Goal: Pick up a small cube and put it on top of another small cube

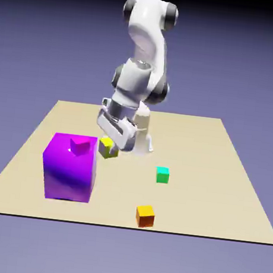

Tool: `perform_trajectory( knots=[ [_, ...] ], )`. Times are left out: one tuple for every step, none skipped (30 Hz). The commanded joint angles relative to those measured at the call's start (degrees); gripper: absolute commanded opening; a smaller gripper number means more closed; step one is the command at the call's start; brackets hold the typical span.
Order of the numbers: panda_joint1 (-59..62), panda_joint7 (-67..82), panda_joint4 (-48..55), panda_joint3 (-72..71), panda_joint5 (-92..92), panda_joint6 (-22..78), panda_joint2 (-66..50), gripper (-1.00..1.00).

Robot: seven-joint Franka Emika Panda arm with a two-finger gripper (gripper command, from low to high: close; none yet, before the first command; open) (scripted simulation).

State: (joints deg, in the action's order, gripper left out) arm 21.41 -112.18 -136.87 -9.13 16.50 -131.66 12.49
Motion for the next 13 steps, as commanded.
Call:
perform_trajectory(
  knots=[
    [2.0, -1.0, -0.7, 0.1, -0.8, 1.6, 2.1, -1.0],
    [3.9, -1.9, -1.4, 0.1, -1.7, 3.2, 4.2, -1.0],
    [5.9, -2.8, -2.1, 0.2, -2.6, 4.8, 6.2, -1.0],
    [7.7, -3.6, -2.8, 0.3, -3.4, 6.3, 8.1, -1.0],
    [7.7, -3.6, -2.8, 0.3, -3.4, 6.3, 8.1, -1.0],
    [8.1, -4.3, -3.9, 0.4, -2.6, 3.8, 6.7, -1.0],
    [8.4, -4.9, -5.0, 0.4, -1.8, 1.3, 5.2, -1.0],
    [8.8, -5.6, -6.0, 0.5, -1.0, -1.2, 3.8, -1.0],
    [9.1, -6.2, -7.1, 0.6, -0.2, -3.7, 2.3, -1.0],
    [9.3, -6.4, -7.5, 0.6, 0.1, -4.5, 1.9, -1.0],
    [9.3, -6.4, -7.5, 0.6, 0.1, -4.5, 1.9, 1.0],
    [9.3, -6.4, -7.5, 0.6, 0.1, -4.5, 1.9, 1.0],
    [8.9, -5.8, -6.4, 0.5, -0.7, -2.0, 3.3, 1.0]
  ],
)
